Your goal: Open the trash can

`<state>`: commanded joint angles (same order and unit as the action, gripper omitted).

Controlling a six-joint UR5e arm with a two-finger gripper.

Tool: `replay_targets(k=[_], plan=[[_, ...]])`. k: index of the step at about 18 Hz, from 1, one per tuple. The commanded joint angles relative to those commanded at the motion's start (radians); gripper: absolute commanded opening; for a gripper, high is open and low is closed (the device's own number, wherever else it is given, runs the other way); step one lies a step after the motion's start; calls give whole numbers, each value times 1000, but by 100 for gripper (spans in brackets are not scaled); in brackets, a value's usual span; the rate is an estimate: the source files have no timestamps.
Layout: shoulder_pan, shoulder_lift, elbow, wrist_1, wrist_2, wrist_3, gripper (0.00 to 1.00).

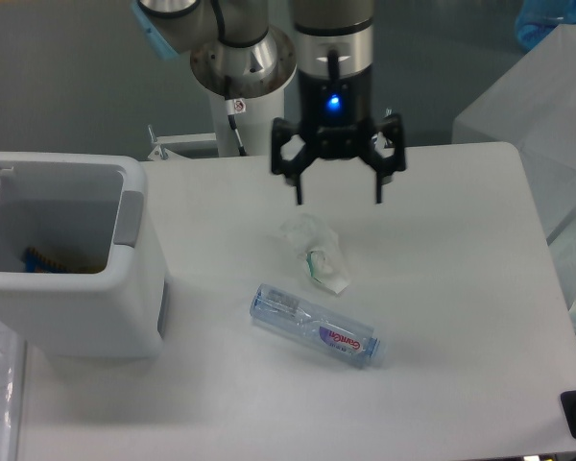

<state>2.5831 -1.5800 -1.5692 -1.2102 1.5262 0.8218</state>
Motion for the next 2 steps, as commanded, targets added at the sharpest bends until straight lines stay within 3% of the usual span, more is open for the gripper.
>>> replay_targets(k=[2], plan=[[3,3,-3,-5,12,49,100]])
